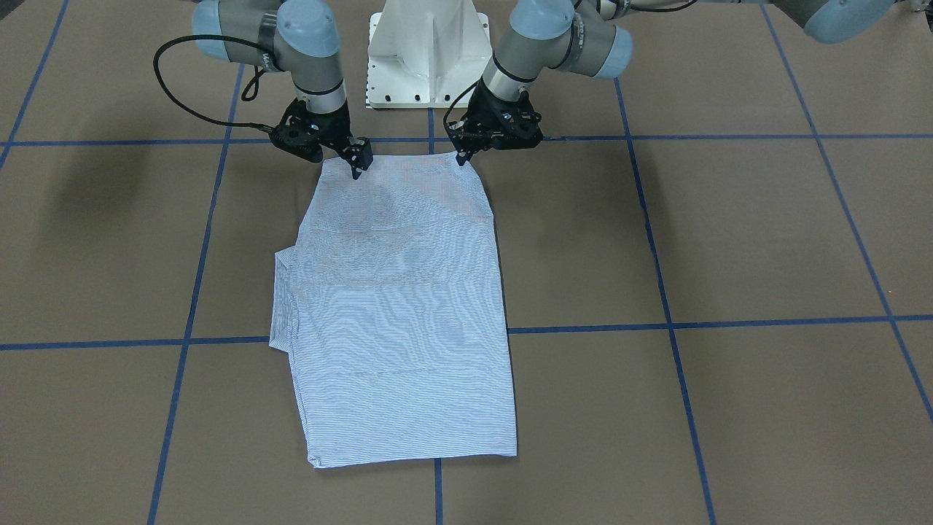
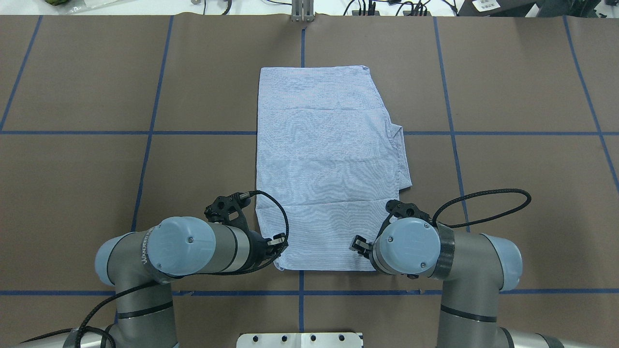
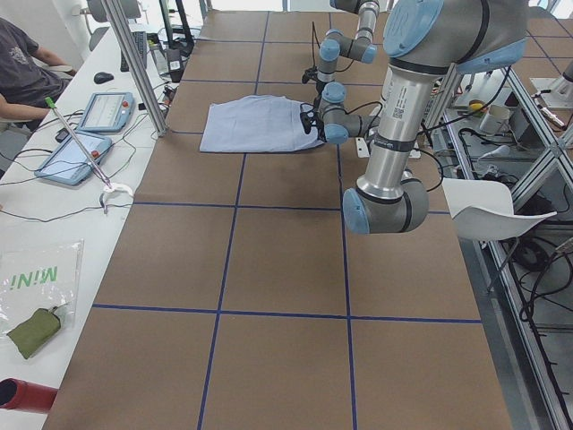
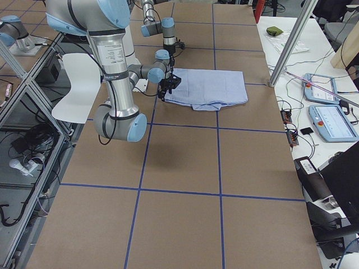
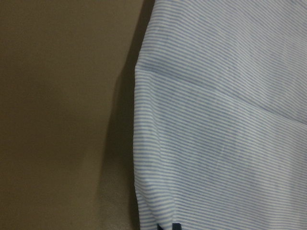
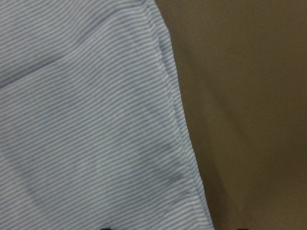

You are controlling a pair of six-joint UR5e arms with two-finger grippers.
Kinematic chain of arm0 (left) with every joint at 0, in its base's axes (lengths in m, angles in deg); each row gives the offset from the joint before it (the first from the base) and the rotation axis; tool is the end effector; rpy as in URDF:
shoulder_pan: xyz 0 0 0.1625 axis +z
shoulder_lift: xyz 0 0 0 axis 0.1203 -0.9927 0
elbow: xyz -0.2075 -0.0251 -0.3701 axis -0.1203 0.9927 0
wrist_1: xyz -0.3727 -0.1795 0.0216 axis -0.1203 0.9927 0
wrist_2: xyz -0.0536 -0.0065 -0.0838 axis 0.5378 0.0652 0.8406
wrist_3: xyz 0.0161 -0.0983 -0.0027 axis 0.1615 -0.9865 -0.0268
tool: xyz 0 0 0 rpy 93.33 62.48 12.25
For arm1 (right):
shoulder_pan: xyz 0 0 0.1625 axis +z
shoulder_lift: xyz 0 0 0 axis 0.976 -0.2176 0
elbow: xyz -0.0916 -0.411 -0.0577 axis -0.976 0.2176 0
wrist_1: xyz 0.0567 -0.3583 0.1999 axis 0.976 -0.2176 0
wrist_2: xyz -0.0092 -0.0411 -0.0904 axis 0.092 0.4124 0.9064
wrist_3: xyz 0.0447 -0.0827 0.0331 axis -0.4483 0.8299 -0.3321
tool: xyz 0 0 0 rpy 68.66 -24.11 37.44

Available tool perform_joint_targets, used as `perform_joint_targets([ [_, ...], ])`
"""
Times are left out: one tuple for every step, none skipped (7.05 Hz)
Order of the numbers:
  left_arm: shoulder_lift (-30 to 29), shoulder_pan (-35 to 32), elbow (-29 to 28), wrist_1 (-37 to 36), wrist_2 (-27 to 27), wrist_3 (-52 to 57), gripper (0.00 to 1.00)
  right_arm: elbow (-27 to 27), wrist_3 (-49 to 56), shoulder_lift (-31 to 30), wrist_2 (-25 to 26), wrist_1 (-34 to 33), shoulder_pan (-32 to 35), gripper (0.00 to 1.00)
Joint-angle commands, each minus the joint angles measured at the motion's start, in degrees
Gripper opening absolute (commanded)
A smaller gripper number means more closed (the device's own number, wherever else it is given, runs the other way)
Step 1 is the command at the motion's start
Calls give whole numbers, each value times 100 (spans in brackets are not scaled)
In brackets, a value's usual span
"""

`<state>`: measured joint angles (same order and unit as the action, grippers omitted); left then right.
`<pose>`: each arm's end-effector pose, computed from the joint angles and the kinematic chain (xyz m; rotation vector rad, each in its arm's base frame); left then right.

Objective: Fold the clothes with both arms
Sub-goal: 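Grasp the two near corners of the shirt with both grippers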

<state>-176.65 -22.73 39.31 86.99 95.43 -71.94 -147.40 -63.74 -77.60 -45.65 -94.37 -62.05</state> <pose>0.5662 -0.2841 0.2463 -0.0872 1.1555 -0.3429 -0.5378 -0.2728 0.3243 -0.1268 -0.7115 0.4692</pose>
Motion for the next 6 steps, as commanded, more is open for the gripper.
perform_joint_targets([
  [0, -9, 0, 0, -1, 1, 0, -4, 10, 18, 0, 3, 0, 59],
  [0, -9, 0, 0, -1, 1, 0, -4, 1, 18, 0, 3, 0, 53],
  [0, -9, -9, 0, -1, 1, 0, -4, 1, 27, 0, 3, 9, 49],
  [0, -9, -18, 0, -9, 1, 0, -13, 1, 27, 0, 12, 17, 46],
  [0, -9, -18, 0, -9, 1, 0, -13, 10, 71, 0, 3, 26, 43],
  [0, -9, -9, 0, -9, 1, 0, 5, 10, 97, 0, 3, 44, 39],
])
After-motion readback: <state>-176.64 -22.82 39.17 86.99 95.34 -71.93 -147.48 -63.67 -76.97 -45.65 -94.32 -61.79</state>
